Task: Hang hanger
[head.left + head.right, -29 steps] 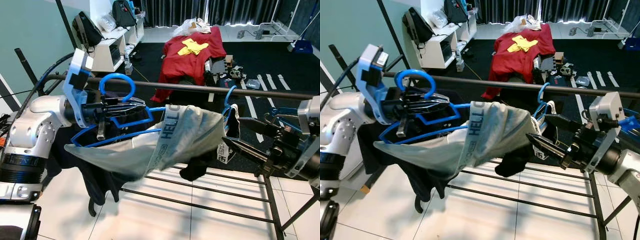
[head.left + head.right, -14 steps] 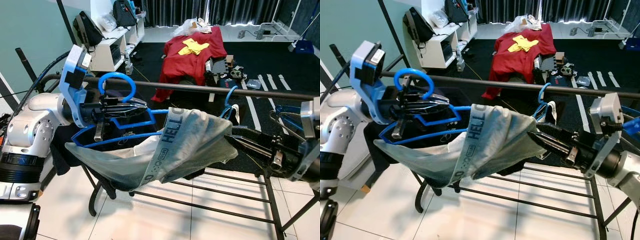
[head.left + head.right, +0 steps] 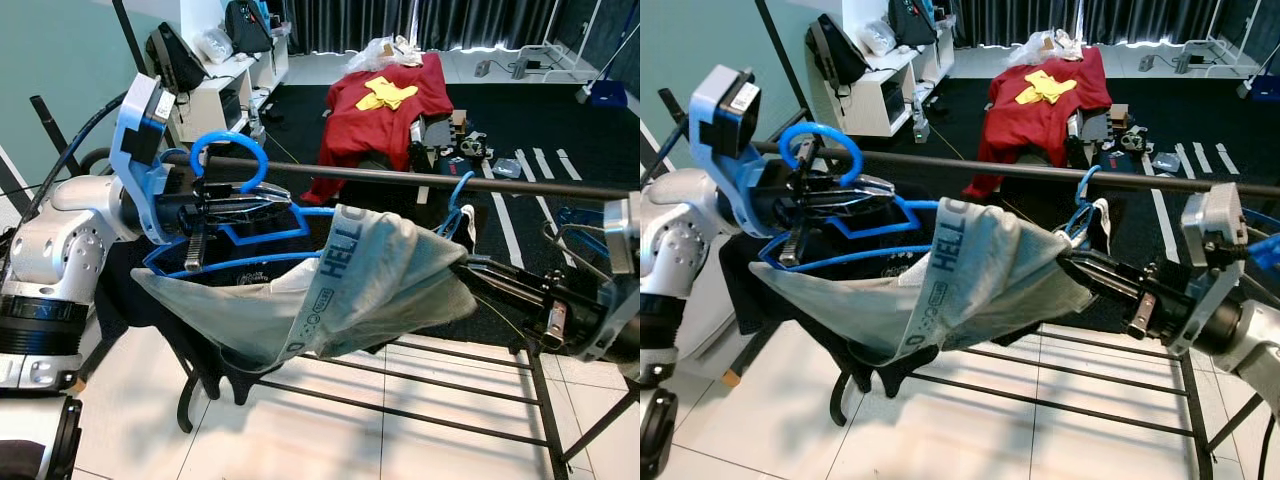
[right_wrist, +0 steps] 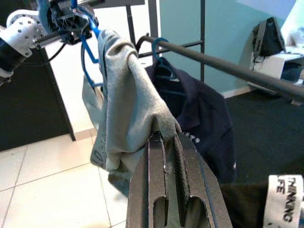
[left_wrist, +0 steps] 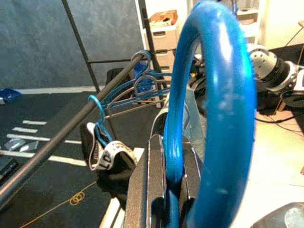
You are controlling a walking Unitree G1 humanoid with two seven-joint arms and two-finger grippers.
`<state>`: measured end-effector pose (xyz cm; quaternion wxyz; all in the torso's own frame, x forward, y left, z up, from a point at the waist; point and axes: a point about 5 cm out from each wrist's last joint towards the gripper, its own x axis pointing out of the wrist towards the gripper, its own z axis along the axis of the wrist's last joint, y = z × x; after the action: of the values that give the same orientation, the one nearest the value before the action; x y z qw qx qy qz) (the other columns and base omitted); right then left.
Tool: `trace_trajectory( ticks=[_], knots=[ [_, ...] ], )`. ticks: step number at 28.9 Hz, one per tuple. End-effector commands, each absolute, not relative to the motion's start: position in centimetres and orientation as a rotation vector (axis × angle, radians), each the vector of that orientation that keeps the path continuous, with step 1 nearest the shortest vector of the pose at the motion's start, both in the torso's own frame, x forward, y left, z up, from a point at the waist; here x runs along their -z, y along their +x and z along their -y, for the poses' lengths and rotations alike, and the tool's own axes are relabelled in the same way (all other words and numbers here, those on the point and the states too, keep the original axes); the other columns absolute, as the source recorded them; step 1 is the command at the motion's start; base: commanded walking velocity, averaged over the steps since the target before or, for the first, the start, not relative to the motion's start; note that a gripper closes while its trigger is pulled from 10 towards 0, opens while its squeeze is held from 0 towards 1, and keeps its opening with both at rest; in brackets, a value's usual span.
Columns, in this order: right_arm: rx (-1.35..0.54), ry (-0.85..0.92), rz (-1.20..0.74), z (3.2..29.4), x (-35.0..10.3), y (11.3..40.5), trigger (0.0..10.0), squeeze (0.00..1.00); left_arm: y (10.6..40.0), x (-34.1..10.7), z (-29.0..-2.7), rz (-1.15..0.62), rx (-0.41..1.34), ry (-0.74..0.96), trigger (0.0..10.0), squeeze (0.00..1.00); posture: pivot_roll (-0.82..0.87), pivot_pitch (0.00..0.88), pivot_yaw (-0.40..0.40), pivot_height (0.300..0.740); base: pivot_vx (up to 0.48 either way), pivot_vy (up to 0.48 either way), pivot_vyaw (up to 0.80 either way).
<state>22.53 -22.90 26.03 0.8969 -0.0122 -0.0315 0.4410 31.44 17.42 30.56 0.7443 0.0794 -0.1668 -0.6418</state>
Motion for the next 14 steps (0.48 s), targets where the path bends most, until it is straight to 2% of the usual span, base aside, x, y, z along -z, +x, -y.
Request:
trace_trajectory(
  ticks=[1, 4, 5, 7, 8, 12, 13, 14],
  knots=[
    [-0.831, -0.047, 0.081, 24.0, -26.5, 22.7, 0.0, 0.0, 31.6, -31.2, -19.5, 0.347, 1.317, 0.231, 0.0, 0.0, -0.14, 0.0, 0.056, 0.74, 0.0, 0.0, 0.0],
    [-0.775, -0.041, 0.11, 24.6, -26.9, 23.2, 0.0, 0.0, 31.5, -30.8, -19.7, 0.324, 1.325, 0.238, 0.0, 0.0, -0.14, 0.0, 0.056, 0.74, 0.0, 0.0, 0.0],
    [-0.77, -0.033, 0.113, 24.7, -26.9, 23.3, 4.1, 0.0, 31.5, -30.8, -19.7, 0.322, 1.33, 0.236, 0.0, 0.0, -0.13, 0.0, 0.056, 0.74, 0.0, 0.0, 0.0],
    [-0.77, -0.026, 0.114, 24.7, -26.9, 23.3, 4.1, 0.0, 31.4, -30.7, -19.6, 0.323, 1.333, 0.233, 0.0, 0.0, -0.13, 0.0, 0.056, 0.74, 0.0, 0.0, 0.0],
    [-0.778, -0.031, 0.101, 24.6, -26.7, 23.3, 10.0, 1.0, 31.4, -30.7, -19.6, 0.326, 1.334, 0.232, 0.0, 0.0, -0.13, 0.0, 0.054, 0.74, 0.0, 0.0, 0.0],
    [-0.79, -0.056, 0.057, 24.4, -26.0, 23.2, 10.0, 1.0, 31.3, -31.0, -19.5, 0.342, 1.338, 0.228, 0.0, 0.0, -0.13, 0.0, 0.054, 0.74, 0.0, 0.0, 0.0],
    [-0.795, -0.073, 0.036, 24.3, -25.6, 23.1, 10.0, 0.95, 31.3, -31.1, -19.4, 0.35, 1.342, 0.226, 0.0, 0.0, -0.13, 0.0, 0.055, 0.74, 0.0, 0.0, 0.0],
    [-0.795, -0.073, 0.036, 24.3, -25.6, 23.1, 10.0, 0.95, 31.3, -31.1, -19.4, 0.35, 1.342, 0.226, 0.0, 0.0, -0.13, 0.0, 0.055, 0.74, 0.0, 0.0, 0.0]
  ],
)
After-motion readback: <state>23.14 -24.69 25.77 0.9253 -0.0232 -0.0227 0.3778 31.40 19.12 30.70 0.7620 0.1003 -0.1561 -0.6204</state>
